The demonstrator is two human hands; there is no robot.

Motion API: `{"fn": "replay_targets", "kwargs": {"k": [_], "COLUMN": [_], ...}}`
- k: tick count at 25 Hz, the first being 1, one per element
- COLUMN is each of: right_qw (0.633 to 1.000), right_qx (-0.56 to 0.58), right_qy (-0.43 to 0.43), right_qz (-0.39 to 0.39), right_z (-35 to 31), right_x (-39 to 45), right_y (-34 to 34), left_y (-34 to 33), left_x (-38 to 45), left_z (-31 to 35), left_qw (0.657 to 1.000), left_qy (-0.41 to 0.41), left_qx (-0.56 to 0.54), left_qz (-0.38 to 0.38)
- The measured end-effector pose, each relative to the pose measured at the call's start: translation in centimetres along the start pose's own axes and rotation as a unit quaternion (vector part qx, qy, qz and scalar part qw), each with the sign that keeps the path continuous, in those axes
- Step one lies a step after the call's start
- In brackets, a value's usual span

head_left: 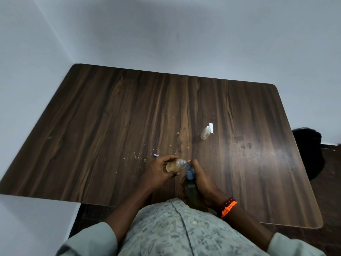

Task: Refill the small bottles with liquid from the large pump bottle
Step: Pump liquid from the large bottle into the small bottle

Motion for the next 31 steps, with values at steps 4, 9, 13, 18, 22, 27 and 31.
{"fn": "replay_targets", "kwargs": {"k": [4, 9, 13, 18, 22, 27, 31], "right_qw": [1.000, 1.000, 0.999, 0.999, 0.998, 0.999, 0.997], "right_qx": [-0.008, -0.019, -0.027, -0.030, -0.046, -0.038, -0.063], "right_qy": [0.011, 0.019, 0.016, 0.020, 0.039, 0.025, 0.018], "right_qz": [0.021, 0.015, 0.004, 0.014, -0.004, -0.001, 0.029], "right_z": [-0.18, -0.22, 0.05, -0.18, -0.09, -0.08, 0.21], "right_x": [0.06, 0.18, 0.08, 0.22, 0.31, 0.11, 0.05], "right_y": [-0.12, -0.34, 0.27, -0.06, -0.33, -0.01, 0.28], "left_y": [-0.24, -0.09, -0.33, -0.32, -0.22, -0.32, -0.56], "left_x": [0.12, 0.02, 0.06, 0.06, 0.01, 0.00, -0.09], "left_z": [-0.07, -0.24, -0.50, -0.48, -0.79, -0.73, -0.38], "left_qw": [1.000, 1.000, 1.000, 1.000, 1.000, 1.000, 0.999], "left_qy": [-0.009, -0.004, -0.003, -0.011, 0.005, 0.008, -0.006], "left_qx": [0.006, 0.000, 0.004, 0.010, -0.005, -0.011, -0.003], "left_qz": [-0.010, -0.007, -0.013, -0.018, -0.023, -0.025, -0.032]}}
Point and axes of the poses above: each hand's wrist, its own x-axis towards the middle knuckle, its own y-axis out of the back of the hand, z = x × y, the point moved 5 cm from there along x, towards the middle knuckle, and after that the axes turned 12 degrees about z, right-handed, at the moved point
